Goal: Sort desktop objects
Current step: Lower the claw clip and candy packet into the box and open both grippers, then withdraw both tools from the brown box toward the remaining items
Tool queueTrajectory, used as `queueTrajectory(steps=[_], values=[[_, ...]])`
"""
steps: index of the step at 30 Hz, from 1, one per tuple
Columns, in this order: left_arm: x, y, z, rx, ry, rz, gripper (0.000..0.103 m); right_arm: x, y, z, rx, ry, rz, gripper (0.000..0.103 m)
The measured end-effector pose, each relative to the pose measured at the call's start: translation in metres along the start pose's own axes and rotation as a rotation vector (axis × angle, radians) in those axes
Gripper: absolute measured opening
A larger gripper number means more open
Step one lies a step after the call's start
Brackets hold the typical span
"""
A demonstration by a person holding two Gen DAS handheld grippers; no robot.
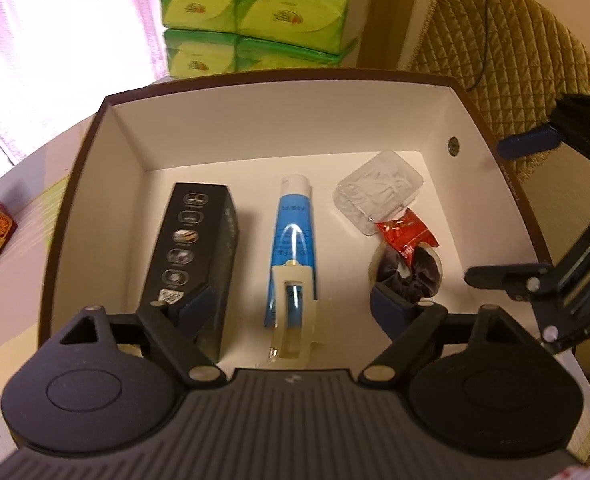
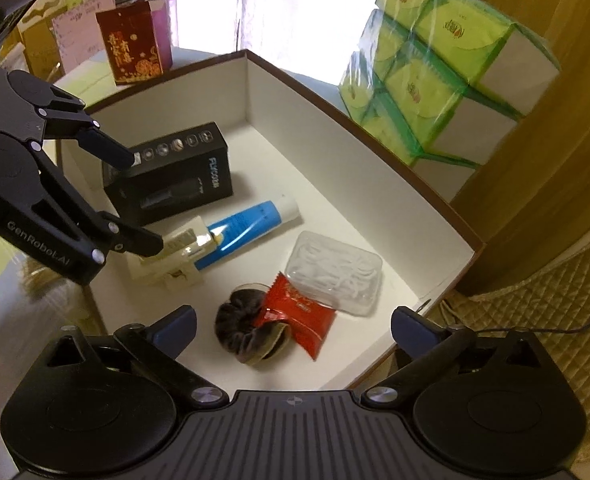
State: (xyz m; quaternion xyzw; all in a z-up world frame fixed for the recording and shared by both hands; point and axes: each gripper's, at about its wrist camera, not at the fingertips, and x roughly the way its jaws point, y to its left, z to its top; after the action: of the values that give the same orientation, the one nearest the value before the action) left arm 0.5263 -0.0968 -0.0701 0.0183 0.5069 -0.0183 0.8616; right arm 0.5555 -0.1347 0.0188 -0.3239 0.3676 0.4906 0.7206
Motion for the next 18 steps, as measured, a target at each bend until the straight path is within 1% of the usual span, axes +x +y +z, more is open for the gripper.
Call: queueTrajectory(steps=[3, 7, 18], values=[[-0.010, 0.002, -0.001, -0.026, -0.015, 0.025, 0.083, -0.007, 0.004, -0.001, 0.003, -0.018, 0.007, 0.101], [-0.023, 0.001, -0.004, -0.050, -0.031, 0.038, 0.083, -0.019, 0.009, -0.004, -0.001, -0.041, 0.017, 0.101], [-0.061, -0.019, -0.020, -0.126, -0.098, 0.091, 0.083, -0.051, 0.017, -0.024, 0.004, -0.098, 0.038, 0.101]])
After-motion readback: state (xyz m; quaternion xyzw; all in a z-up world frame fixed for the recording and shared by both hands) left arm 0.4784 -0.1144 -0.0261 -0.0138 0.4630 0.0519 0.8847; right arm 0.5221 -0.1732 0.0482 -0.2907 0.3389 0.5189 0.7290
